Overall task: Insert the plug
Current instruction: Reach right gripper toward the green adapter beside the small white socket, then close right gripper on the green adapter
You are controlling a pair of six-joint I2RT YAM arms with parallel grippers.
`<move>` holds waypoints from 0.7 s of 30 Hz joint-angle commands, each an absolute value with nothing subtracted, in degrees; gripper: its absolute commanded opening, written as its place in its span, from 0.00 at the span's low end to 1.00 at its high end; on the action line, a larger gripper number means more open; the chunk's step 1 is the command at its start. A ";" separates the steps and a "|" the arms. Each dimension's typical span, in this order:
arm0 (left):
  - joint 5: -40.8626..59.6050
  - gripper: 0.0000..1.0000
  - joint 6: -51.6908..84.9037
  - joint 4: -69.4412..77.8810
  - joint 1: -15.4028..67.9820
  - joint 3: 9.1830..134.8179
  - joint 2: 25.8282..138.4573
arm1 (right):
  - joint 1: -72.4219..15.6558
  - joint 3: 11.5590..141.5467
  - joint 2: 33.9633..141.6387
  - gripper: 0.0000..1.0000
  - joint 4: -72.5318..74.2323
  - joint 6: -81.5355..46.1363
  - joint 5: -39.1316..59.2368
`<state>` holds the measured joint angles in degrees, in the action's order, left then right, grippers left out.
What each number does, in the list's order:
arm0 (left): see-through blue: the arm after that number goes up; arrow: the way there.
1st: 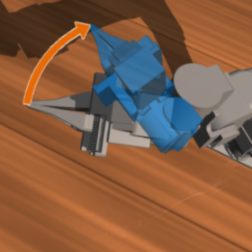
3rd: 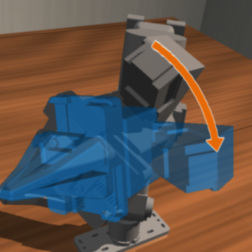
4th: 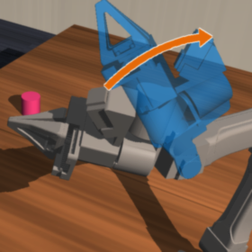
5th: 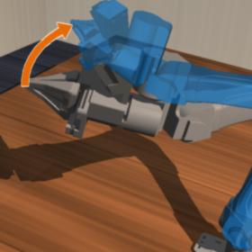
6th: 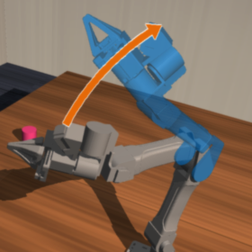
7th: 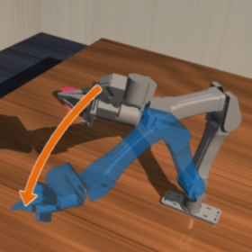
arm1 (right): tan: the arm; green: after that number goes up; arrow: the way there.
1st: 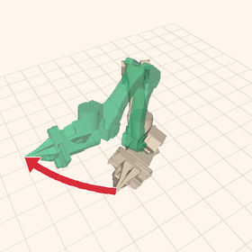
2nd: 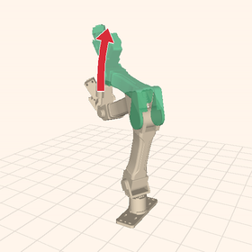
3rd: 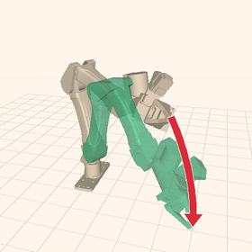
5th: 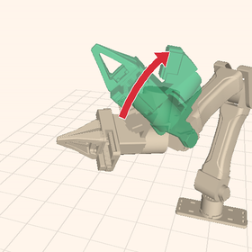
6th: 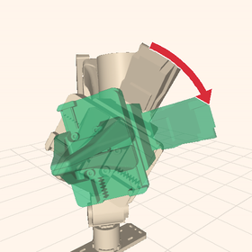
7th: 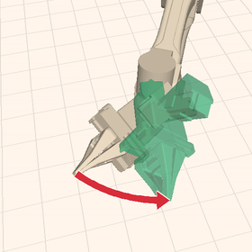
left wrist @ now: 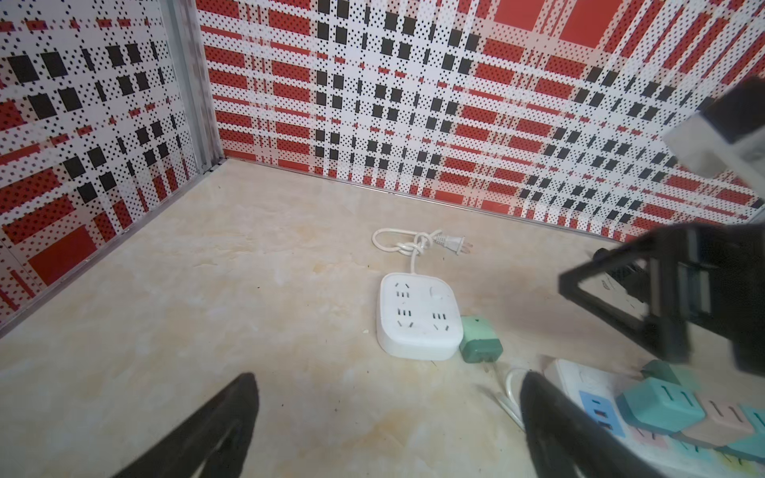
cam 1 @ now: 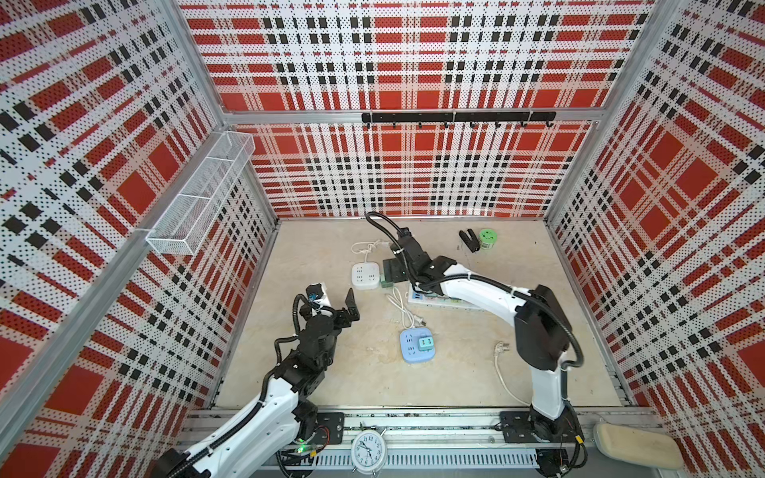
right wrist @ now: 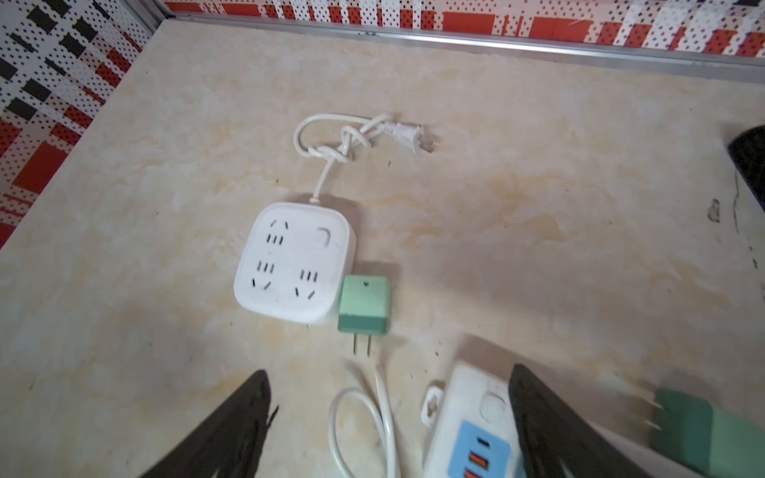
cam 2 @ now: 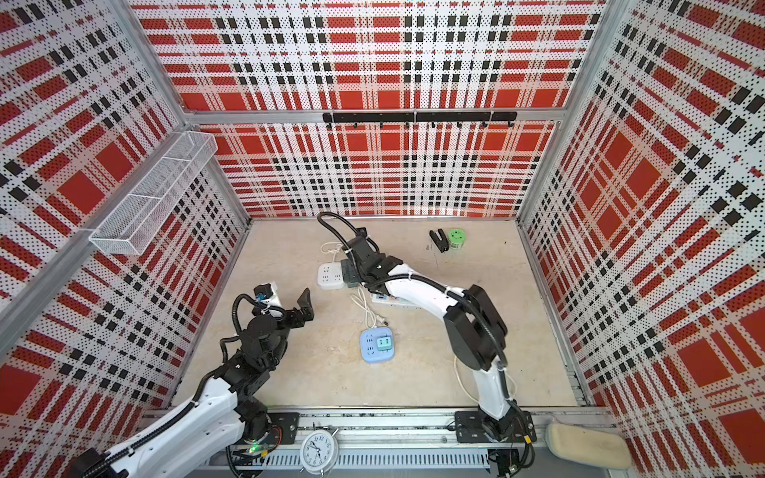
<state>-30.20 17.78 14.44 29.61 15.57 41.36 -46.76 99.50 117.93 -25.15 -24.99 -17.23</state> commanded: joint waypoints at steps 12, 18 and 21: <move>-30.39 0.99 19.57 13.13 29.36 17.50 39.99 | -45.12 119.04 135.66 0.67 -38.66 -23.87 -10.82; -30.37 0.99 19.47 13.16 29.43 17.59 39.98 | -45.17 120.23 138.20 0.71 -39.76 -23.30 -9.59; -30.54 0.99 18.93 13.07 29.53 17.78 40.17 | -45.11 121.32 139.63 0.71 -40.54 -23.37 -9.40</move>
